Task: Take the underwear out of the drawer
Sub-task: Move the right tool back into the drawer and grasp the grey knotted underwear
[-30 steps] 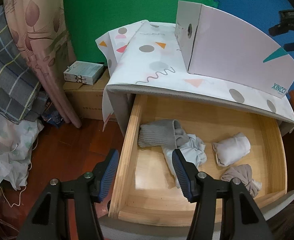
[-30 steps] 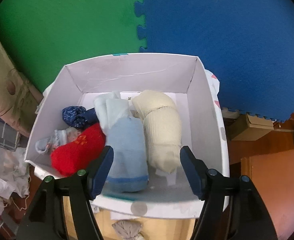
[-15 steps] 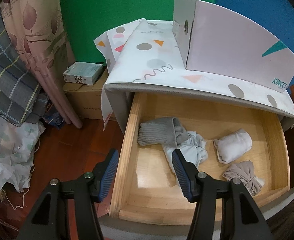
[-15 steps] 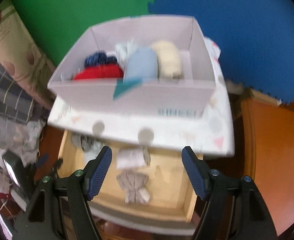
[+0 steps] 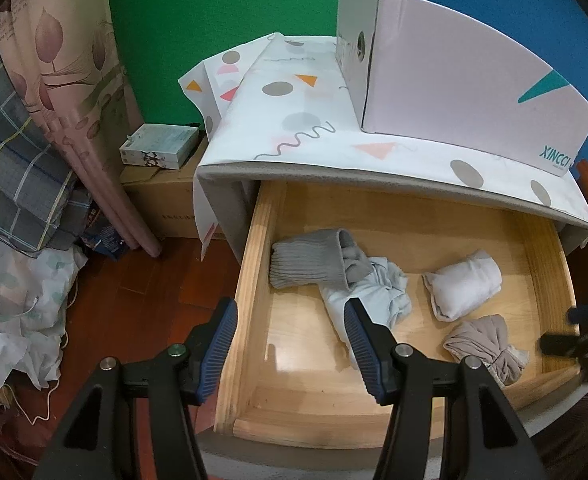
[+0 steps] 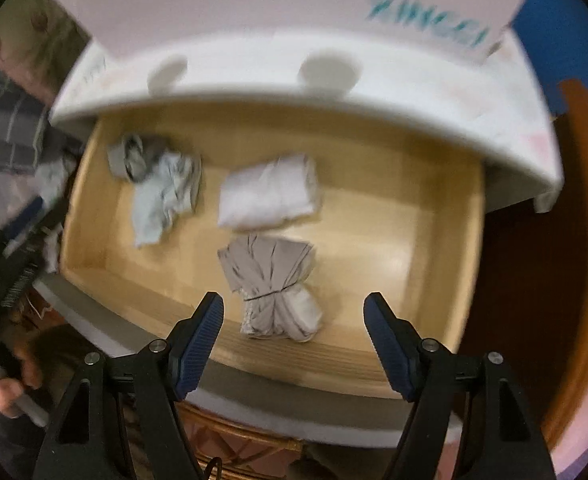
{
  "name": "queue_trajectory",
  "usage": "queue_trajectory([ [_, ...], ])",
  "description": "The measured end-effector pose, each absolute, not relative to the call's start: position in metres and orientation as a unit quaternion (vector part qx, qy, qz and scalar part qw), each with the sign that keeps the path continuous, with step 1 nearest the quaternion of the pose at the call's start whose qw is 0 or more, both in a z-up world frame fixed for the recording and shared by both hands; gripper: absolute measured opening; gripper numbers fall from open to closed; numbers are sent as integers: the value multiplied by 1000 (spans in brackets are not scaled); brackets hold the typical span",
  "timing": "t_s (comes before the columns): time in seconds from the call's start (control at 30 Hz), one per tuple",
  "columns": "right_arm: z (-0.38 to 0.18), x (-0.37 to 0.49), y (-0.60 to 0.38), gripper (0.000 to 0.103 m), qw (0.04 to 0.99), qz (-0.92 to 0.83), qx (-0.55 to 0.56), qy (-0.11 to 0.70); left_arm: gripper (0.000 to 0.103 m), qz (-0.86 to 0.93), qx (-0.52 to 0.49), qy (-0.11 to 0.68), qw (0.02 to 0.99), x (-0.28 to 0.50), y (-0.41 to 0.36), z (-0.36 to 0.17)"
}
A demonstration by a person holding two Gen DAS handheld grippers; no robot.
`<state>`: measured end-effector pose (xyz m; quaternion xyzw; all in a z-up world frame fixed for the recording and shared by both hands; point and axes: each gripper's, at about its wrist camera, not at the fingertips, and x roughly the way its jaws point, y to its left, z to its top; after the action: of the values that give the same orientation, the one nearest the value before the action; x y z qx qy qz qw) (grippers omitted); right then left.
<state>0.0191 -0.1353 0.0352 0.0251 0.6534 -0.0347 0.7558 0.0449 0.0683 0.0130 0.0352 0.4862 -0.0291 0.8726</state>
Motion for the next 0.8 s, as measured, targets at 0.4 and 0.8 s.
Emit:
queue_trajectory([
  [0.4, -28, 39, -112, 70, 714, -37, 6, 699, 57, -30, 35, 490, 870, 46, 67, 11],
  [0.8, -59, 52, -113, 69, 692, -60, -3, 720, 57, -31, 36, 494, 868, 46, 67, 8],
])
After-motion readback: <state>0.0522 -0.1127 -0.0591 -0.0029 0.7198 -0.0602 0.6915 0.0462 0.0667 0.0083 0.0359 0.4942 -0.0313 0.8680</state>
